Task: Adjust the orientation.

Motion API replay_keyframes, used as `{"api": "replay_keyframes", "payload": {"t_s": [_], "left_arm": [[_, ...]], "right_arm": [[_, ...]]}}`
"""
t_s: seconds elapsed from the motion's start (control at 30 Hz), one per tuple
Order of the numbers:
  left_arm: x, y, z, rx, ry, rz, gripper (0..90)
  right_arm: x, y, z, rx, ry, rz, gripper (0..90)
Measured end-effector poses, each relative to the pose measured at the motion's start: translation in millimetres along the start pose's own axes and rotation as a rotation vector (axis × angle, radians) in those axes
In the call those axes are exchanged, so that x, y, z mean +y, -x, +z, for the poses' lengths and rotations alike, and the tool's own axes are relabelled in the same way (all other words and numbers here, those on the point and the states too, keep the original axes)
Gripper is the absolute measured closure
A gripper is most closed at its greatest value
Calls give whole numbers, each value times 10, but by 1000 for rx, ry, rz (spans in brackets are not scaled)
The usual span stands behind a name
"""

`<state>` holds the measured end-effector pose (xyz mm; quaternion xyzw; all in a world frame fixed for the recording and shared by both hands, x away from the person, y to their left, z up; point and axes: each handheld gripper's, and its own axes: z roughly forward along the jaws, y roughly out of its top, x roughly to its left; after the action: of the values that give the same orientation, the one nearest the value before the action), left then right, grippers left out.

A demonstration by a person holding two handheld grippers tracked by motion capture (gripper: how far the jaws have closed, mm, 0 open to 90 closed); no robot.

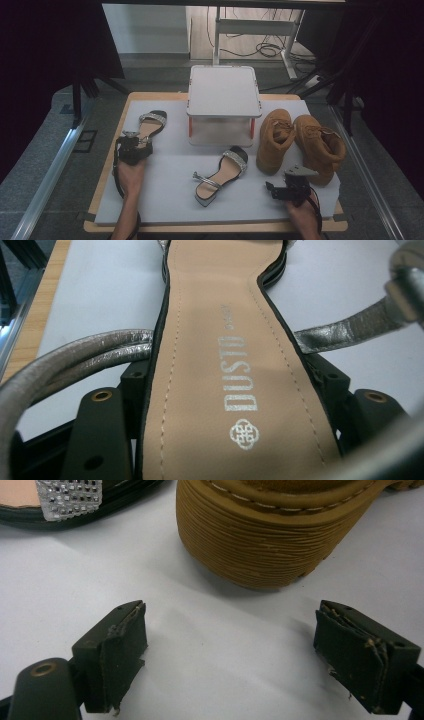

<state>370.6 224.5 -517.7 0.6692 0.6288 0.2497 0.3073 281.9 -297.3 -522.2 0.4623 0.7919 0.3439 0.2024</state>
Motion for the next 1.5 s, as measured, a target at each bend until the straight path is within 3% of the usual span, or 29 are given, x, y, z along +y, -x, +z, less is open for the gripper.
{"api": "replay_keyframes", "payload": {"t_s": [0.17,0.43,0.87,1.23,1.5], "left_arm": [[-36,-33,-34,-39,3,5,385],[-103,-42,-137,-57,6,40,387],[-237,-76,-335,-111,13,46,387],[-342,-28,-550,-150,31,75,388],[-398,111,-762,-185,59,121,388]], "right_arm": [[0,0,0,0,0,0,138],[0,0,0,0,0,0,138],[0,0,0,0,0,0,138],[0,0,0,0,0,-1,138],[0,-1,0,-1,0,0,138]]}}
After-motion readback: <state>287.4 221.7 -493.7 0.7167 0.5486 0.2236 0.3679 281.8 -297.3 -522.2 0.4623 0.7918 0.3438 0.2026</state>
